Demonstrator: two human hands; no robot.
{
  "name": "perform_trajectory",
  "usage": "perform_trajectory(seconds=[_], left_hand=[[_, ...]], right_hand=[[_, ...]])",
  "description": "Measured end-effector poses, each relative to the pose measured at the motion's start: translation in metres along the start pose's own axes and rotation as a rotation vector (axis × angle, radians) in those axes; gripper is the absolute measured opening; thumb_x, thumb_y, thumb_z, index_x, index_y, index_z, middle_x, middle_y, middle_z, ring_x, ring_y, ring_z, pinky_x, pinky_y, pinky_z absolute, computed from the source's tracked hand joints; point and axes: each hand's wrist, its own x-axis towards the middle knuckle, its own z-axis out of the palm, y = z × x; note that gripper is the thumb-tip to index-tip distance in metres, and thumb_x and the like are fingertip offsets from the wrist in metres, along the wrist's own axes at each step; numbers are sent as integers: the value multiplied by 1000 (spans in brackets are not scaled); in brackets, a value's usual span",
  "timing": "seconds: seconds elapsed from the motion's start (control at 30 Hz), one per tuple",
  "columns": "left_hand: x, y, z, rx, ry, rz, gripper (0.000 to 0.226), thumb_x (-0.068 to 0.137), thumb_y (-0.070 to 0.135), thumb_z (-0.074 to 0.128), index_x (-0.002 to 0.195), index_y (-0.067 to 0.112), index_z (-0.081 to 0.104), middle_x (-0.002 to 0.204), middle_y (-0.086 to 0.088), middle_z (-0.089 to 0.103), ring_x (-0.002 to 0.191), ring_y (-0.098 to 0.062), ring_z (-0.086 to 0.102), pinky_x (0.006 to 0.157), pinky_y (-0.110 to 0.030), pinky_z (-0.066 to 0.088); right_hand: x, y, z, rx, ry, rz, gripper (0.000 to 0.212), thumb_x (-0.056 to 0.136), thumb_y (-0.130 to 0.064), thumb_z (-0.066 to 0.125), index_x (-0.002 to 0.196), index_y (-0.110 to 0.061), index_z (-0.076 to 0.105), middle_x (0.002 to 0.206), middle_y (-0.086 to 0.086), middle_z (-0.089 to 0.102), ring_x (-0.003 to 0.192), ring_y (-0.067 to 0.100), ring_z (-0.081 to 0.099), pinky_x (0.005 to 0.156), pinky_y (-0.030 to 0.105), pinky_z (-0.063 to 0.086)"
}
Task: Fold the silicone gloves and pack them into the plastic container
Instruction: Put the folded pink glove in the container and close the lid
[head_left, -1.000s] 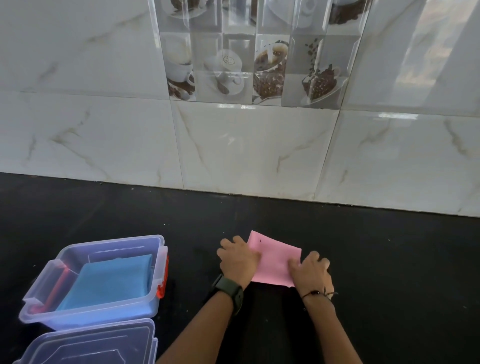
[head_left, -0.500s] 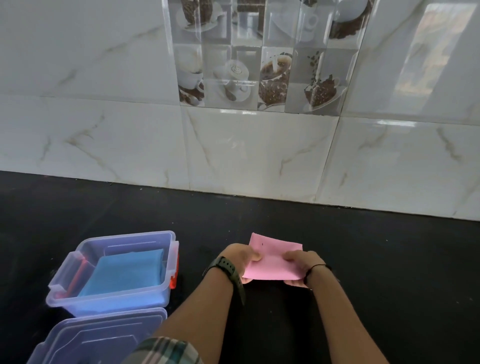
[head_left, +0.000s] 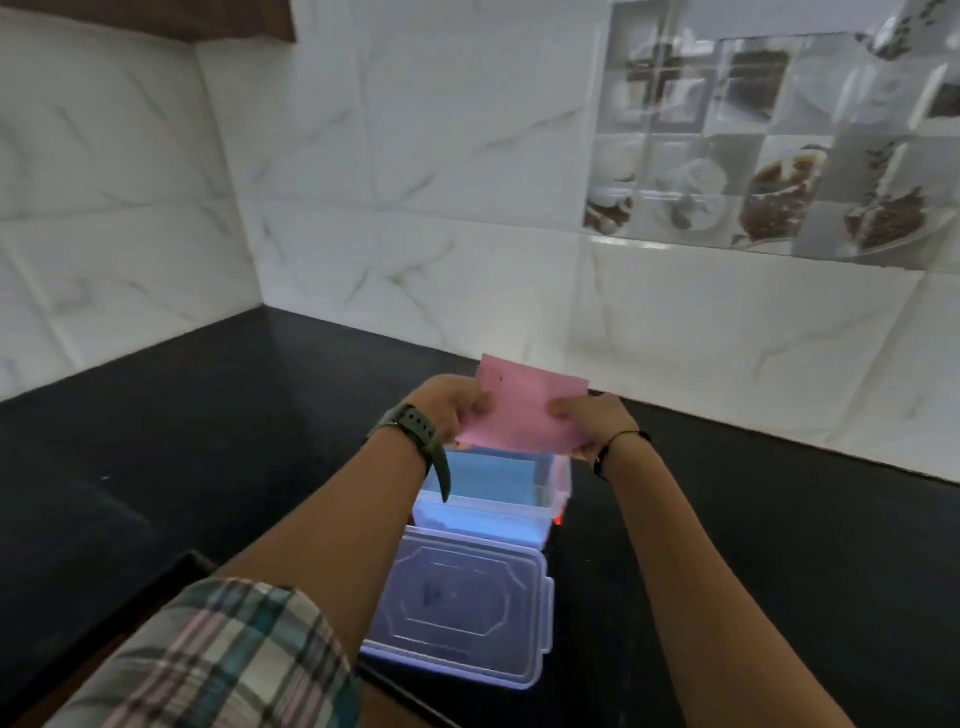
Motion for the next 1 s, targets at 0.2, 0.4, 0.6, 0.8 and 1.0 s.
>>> perform_trajectory(seconds=[0.2, 0.4, 0.6, 0.8, 1.0], left_hand=[[15, -53, -42, 96, 61, -1, 35, 92, -7, 43, 123, -23, 48, 119, -32, 57, 121, -41, 49, 108, -48, 38], [43, -62, -19, 126, 64, 29, 31, 90, 6, 46, 117, -1, 59, 116, -14, 60, 111, -33, 57, 87, -33, 49], [55, -82, -14, 261, 5, 129, 19, 88, 1, 44, 106, 6, 51, 106, -16, 53, 97, -27, 54, 76, -28, 43], [50, -88, 9, 1187, 344, 776, 46, 93, 9, 50, 137, 10, 38, 132, -18, 46, 115, -31, 51, 94, -35, 46], [82, -103, -11, 1318, 6, 804, 34, 95, 2, 35, 118, 5, 61, 123, -13, 61, 114, -27, 54, 98, -30, 38]], right_hand=[[10, 52, 61, -300, 164, 18, 38, 75, -11, 69, 106, 7, 59, 104, 21, 62, 94, 32, 58, 84, 40, 52], [16, 65, 64, -557, 330, -99, 27, 81, -14, 60, 101, 3, 57, 90, 17, 56, 80, 27, 51, 71, 33, 43], [11, 68, 59, -925, 267, -248, 30, 89, -20, 52, 106, 4, 57, 82, 12, 57, 73, 24, 55, 62, 30, 48], [8, 71, 77, -1638, 260, -405, 49, 95, -23, 48, 137, -3, 34, 135, 16, 47, 120, 27, 51, 102, 36, 43], [9, 65, 67, -1649, 4, -330, 36, 97, -24, 37, 128, -12, 51, 128, 14, 55, 118, 27, 49, 102, 38, 37]])
